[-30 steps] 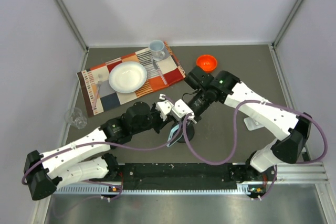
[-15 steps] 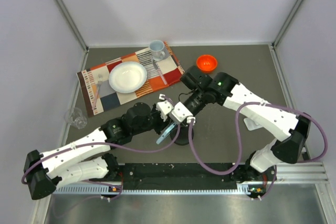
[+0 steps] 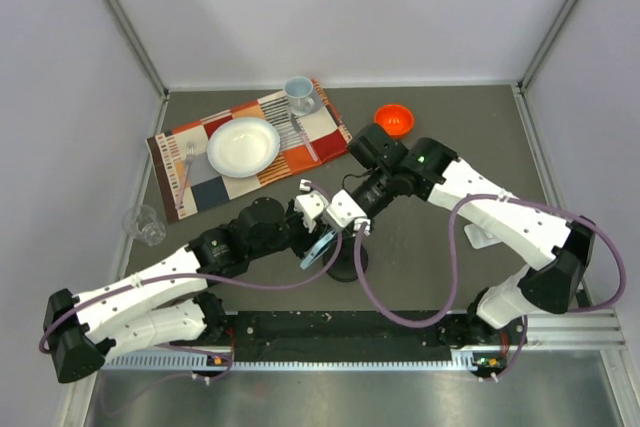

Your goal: Place the phone on the phone stand

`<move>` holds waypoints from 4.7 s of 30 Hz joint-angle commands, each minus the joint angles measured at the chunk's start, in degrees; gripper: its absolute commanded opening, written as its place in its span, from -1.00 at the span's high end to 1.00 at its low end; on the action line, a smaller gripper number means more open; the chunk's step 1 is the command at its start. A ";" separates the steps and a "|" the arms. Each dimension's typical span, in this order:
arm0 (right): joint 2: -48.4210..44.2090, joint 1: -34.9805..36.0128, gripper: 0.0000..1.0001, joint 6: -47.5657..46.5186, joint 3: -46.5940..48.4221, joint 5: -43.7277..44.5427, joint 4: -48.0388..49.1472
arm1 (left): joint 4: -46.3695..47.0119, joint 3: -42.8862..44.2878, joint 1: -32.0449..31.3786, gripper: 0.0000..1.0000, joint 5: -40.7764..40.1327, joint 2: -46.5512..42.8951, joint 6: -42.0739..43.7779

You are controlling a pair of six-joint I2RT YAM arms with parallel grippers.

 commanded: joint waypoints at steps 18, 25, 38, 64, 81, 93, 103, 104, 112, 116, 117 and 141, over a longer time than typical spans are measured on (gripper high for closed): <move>0.29 -3.65 1.00 15.26 -1.08 -4.07 2.51 | 6.71 -0.77 -0.20 1.00 -3.71 -3.59 -1.98; -3.05 -3.38 1.00 35.56 -5.99 4.35 13.05 | 5.66 0.46 -0.20 1.00 -10.49 -2.97 -5.76; -9.91 -1.80 1.00 59.83 -15.84 28.87 23.79 | 4.34 -0.32 -0.20 1.00 -22.54 -5.95 -11.57; 0.18 9.89 1.00 81.54 -4.09 90.13 3.41 | -1.37 2.83 -2.74 1.00 -45.75 -3.94 -22.98; 6.60 6.81 1.00 82.52 -1.44 99.73 2.16 | -19.03 9.42 -10.39 1.00 -56.28 -2.97 -41.45; 8.73 4.62 1.00 78.57 -2.92 97.80 7.61 | -30.04 14.55 -11.98 1.00 -54.81 1.88 -51.14; -3.93 0.84 1.00 70.74 -12.76 50.58 23.17 | -8.14 1.17 -10.84 1.00 -42.59 -12.44 -32.49; -4.80 0.58 1.00 70.39 -13.11 49.12 23.17 | -7.97 1.08 -9.18 0.88 -41.54 -13.07 -32.49; -8.15 -3.02 1.00 65.03 -15.05 38.22 20.01 | -1.82 -0.94 4.87 -0.49 -20.30 -17.12 -27.39; -9.12 -4.70 1.00 63.79 -13.65 33.99 19.92 | 5.10 -3.39 11.48 -0.66 -7.62 -14.05 -28.61; -8.86 -5.05 1.00 63.88 -13.30 32.68 19.83 | 6.52 -3.84 12.19 -0.66 -5.86 -12.39 -28.97; -0.05 -11.38 1.00 74.16 9.91 28.41 20.45 | 9.00 -5.07 13.43 -0.66 -3.56 -13.08 -29.06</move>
